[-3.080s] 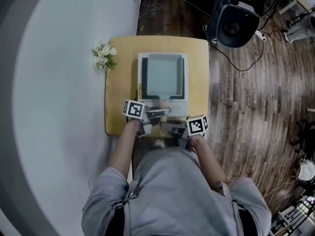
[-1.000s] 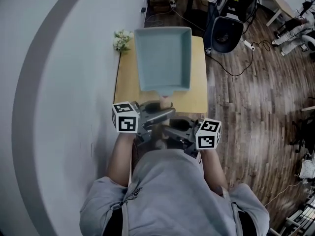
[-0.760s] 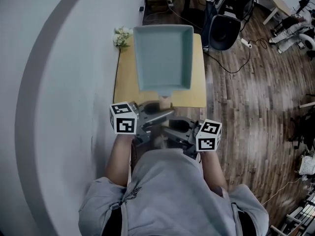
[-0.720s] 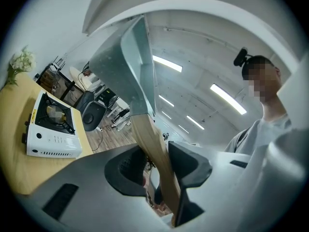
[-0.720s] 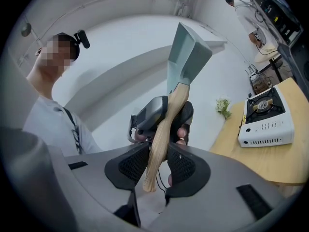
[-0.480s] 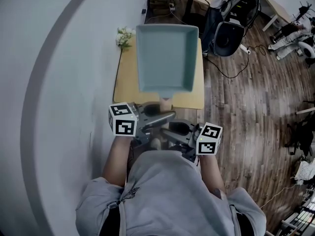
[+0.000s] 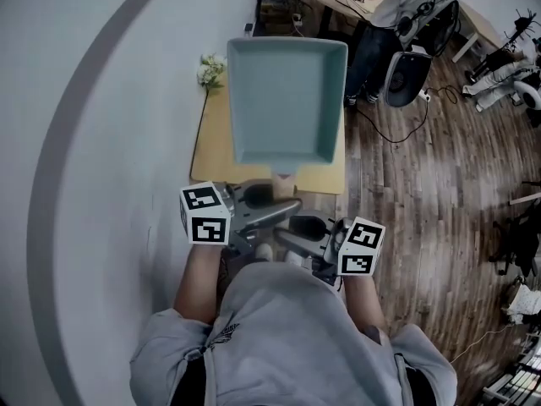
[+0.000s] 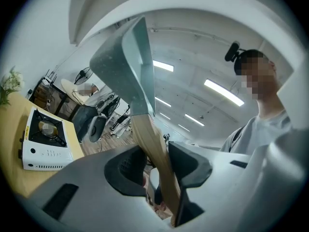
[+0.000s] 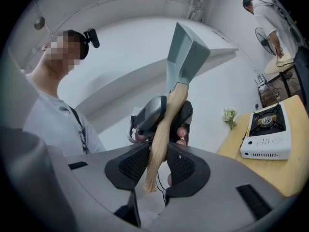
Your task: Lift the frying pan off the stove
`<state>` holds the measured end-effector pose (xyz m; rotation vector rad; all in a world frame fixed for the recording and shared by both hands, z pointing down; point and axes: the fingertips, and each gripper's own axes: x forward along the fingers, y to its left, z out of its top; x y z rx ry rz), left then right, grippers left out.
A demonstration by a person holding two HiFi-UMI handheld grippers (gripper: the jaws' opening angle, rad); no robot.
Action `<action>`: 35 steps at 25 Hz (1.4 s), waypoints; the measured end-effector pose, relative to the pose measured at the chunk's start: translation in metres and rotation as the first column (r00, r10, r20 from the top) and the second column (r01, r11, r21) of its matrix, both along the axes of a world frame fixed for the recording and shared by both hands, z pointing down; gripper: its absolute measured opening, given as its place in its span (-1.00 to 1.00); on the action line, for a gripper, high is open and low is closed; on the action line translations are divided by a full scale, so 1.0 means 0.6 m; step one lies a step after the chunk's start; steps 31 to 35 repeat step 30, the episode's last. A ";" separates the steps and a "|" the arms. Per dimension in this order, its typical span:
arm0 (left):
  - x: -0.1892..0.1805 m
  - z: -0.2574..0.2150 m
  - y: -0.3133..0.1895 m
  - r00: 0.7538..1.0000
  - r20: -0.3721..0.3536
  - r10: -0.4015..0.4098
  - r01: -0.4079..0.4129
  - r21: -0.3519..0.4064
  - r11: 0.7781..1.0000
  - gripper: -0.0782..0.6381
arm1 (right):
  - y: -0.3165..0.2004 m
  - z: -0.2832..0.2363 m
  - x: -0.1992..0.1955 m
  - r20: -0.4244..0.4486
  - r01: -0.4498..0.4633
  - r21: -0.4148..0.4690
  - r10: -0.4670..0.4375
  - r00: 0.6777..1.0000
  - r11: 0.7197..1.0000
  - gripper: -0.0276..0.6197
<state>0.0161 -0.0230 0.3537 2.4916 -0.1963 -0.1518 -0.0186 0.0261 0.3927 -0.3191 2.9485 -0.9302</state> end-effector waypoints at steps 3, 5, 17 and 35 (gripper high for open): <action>0.005 0.002 -0.001 1.000 -0.001 -0.009 0.009 0.003 1.000 -0.41 | -0.002 0.003 0.006 0.002 0.009 0.006 -0.009 1.000 1.000 -0.58; 0.005 0.003 -0.002 1.000 0.002 -0.011 0.011 0.004 1.000 -0.40 | -0.001 0.004 0.007 0.010 0.017 0.006 -0.017 1.000 1.000 -0.58; 0.006 0.012 -0.004 1.000 0.010 -0.025 0.025 0.019 1.000 -0.41 | -0.004 0.013 0.008 0.015 0.040 0.020 -0.040 0.999 0.999 -0.58; 0.007 0.005 -0.005 0.999 0.018 -0.029 0.028 0.035 0.999 -0.41 | -0.006 0.007 0.008 0.018 0.052 0.034 -0.052 0.998 0.998 -0.58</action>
